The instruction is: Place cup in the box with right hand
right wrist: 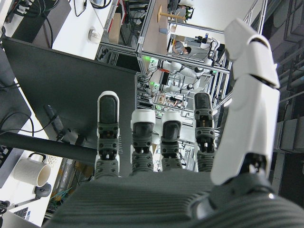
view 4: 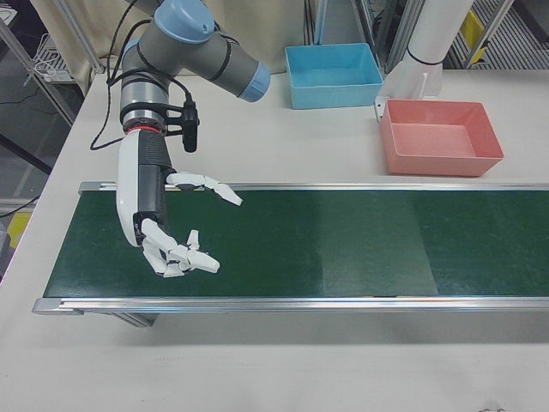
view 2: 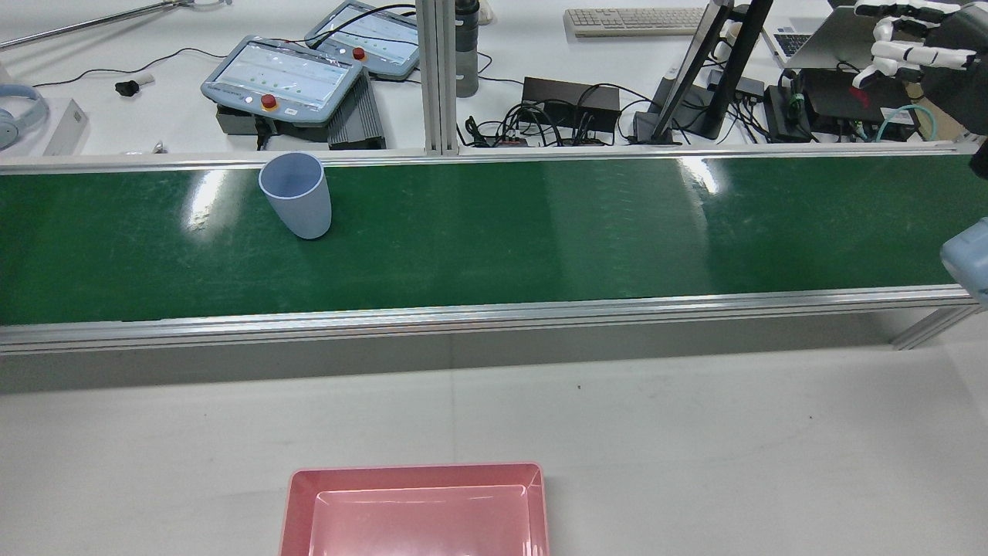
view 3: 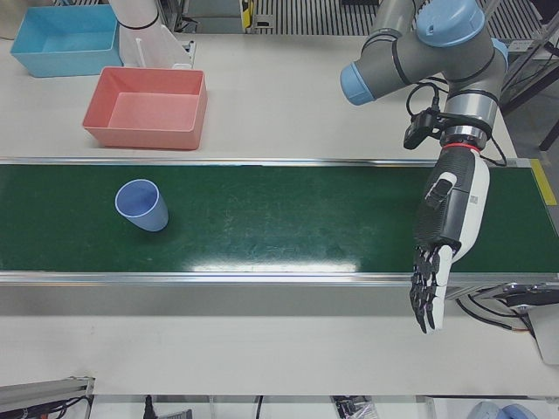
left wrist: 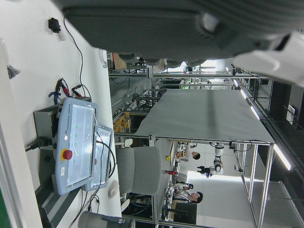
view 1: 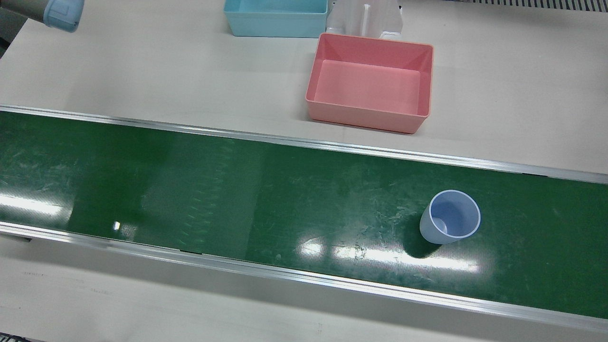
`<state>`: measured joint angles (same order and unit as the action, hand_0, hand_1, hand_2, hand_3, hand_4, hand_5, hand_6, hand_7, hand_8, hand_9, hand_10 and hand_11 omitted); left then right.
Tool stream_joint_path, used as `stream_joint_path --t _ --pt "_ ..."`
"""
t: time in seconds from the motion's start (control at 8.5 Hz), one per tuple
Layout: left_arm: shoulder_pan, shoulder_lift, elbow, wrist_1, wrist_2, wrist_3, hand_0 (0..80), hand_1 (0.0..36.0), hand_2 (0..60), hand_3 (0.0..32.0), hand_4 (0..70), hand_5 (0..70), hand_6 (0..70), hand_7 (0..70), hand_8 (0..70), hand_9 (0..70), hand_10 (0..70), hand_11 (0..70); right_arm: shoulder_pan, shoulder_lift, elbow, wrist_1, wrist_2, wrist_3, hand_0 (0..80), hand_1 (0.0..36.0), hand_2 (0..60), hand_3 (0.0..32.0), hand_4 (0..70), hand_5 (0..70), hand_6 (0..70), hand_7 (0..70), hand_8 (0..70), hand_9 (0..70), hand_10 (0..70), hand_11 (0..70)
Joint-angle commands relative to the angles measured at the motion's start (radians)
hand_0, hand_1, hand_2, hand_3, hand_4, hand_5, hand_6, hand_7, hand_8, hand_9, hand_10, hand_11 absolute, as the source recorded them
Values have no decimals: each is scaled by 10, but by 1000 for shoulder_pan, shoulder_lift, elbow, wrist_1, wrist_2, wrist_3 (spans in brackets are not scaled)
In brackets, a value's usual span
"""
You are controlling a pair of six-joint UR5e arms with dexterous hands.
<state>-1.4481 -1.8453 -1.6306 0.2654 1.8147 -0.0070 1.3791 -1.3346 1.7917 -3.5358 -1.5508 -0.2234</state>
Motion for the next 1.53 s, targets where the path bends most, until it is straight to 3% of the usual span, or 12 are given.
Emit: stream_joint_path --t 0.0,1.41 --pt "0 0 0 0 0 -1 0 0 0 0 0 0 0 0 0 0 0 0 0 0 0 0 0 -1 543 230 193 0 158 124 245 700 442 696 298 443" --pt "0 0 0 0 0 -1 0 0 0 0 0 0 0 0 0 0 0 0 -2 0 0 0 0 1 543 232 198 0 150 124 241 700 437 688 294 438"
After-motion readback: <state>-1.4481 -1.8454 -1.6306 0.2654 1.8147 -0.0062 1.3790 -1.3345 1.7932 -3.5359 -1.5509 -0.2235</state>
